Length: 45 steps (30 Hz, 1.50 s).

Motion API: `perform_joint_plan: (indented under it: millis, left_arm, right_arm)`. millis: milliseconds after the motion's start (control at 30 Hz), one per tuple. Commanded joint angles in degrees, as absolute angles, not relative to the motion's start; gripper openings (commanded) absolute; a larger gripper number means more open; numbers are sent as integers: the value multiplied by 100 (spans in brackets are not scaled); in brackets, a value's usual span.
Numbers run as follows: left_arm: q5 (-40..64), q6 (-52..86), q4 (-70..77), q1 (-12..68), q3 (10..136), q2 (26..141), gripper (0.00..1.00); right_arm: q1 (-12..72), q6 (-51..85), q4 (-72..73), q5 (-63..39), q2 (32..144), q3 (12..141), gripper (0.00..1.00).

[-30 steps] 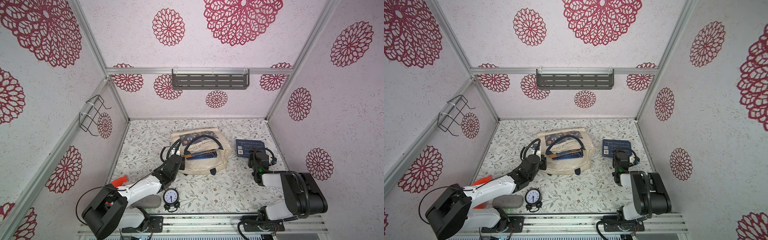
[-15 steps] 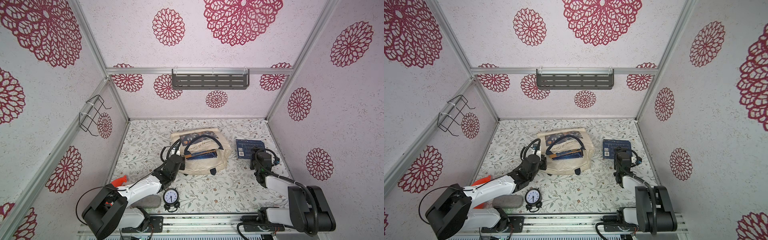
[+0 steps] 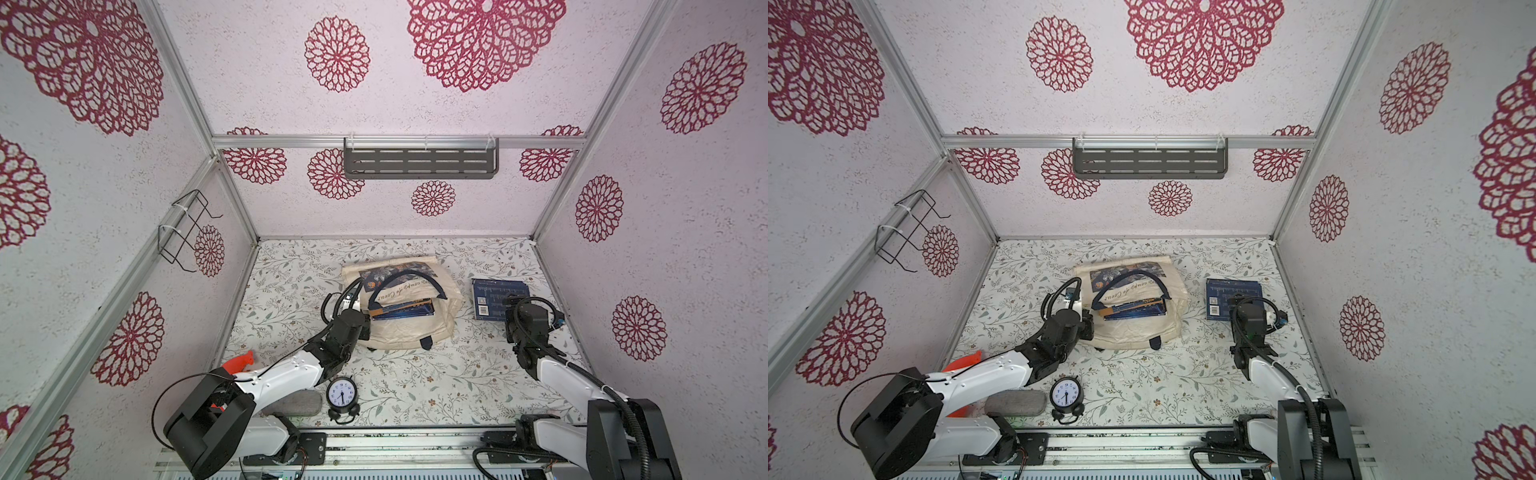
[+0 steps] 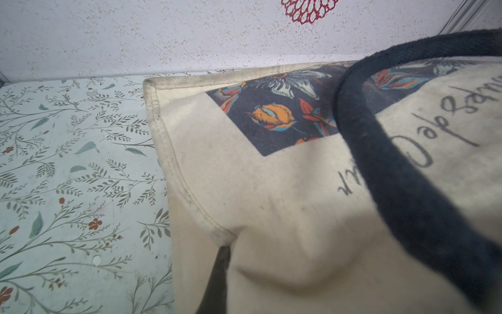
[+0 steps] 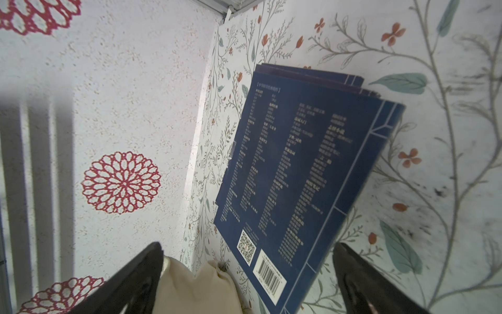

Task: Take out the books from the canvas bag
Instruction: Place the book on the book, then adjust the books in the canvas bag.

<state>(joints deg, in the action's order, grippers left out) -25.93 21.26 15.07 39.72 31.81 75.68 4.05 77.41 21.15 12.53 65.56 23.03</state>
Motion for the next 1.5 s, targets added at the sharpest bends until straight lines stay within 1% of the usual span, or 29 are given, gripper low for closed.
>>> perform_joint_plan:
  millis: [0, 100, 200, 333, 500, 567, 700, 833, 967, 1067, 1167, 1233, 1300, 1467]
  left_arm:
    - [-2418, 2270, 1582, 4043, 3277, 7484, 0]
    - [-2358, 2301, 1590, 4043, 3304, 7532, 0]
    - [-2295, 2313, 1629, 4046, 3288, 7528, 0]
    - [-2191, 2338, 1822, 4059, 3154, 7398, 0]
    - [-1997, 2339, 2260, 4053, 2922, 7257, 0]
    - [-1891, 2351, 2406, 4060, 2862, 7212, 0]
    - [-1765, 2373, 2622, 4076, 2748, 7130, 0]
    - [-1737, 2348, 2740, 4070, 2674, 7067, 0]
    - [-1688, 2351, 2793, 4078, 2656, 7097, 0]
    - [-1679, 2348, 2806, 4078, 2671, 7141, 0]
    - [-1648, 2359, 2831, 4082, 2668, 7154, 0]
    - [-1636, 2364, 2841, 4092, 2655, 7130, 0]
    - [-1635, 2355, 2868, 4100, 2641, 7112, 0]
    - [-1624, 2338, 2968, 4113, 2584, 7067, 0]
  right_arm:
    - [623, 7497, 1737, 1241, 6065, 2391, 99]
    - [1386, 7166, 1401, 1822, 5647, 2409, 99]
    - [2059, 6915, 1223, 1965, 5454, 2416, 98]
    - [2878, 6987, 1057, 2292, 5234, 2303, 96]
    - [4100, 6972, 1056, 3230, 4866, 2196, 93]
    - [4589, 6998, 1150, 3541, 4875, 2171, 92]
    - [5177, 7189, 1355, 3711, 5251, 2180, 89]
    - [5553, 7287, 1905, 3710, 5799, 2188, 85]
    - [5745, 7091, 2381, 3661, 6338, 2415, 81]
    - [5777, 6991, 2409, 3451, 6797, 2763, 80]
    - [5781, 6971, 2777, 3144, 7266, 2910, 78]
    - [5780, 6980, 2899, 3036, 7517, 3030, 74]
    - [5775, 6970, 2960, 2965, 7752, 3178, 73]
    - [5777, 6899, 3152, 2750, 8328, 3621, 72]
